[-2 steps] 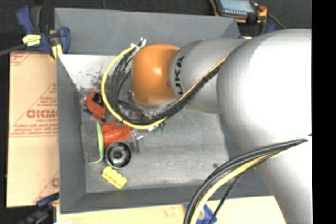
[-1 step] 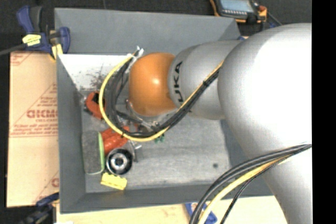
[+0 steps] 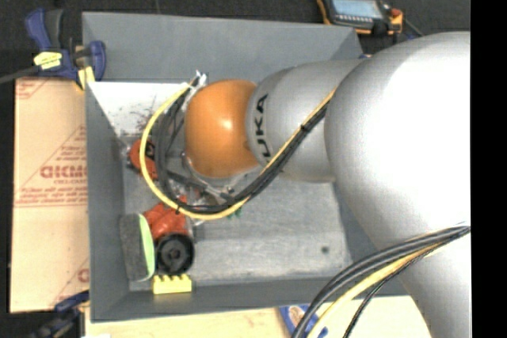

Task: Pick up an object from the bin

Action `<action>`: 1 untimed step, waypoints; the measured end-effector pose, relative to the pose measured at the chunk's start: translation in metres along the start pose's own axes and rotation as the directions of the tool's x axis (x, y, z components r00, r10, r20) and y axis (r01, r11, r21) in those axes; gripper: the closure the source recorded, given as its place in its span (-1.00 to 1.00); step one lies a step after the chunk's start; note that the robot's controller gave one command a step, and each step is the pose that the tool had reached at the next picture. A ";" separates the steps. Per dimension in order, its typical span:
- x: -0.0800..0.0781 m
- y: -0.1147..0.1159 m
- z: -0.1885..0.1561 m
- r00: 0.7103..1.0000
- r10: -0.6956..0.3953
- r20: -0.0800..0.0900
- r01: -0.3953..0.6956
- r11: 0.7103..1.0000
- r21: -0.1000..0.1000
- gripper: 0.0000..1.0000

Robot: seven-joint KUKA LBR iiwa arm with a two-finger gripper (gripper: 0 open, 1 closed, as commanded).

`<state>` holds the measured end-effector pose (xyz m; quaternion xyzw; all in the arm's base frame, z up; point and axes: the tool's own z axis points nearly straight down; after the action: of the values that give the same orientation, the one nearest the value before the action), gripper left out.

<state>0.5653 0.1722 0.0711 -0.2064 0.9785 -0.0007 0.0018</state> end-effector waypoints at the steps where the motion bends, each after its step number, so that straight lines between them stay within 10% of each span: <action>1: 0.000 0.000 0.000 1.000 0.000 0.000 0.000 1.000 0.000 1.00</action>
Offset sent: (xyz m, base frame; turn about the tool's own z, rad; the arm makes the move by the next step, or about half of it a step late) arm -0.0603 -0.0102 0.0856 -0.0129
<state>0.5653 0.1721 0.0711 -0.2062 0.9785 -0.0007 0.0017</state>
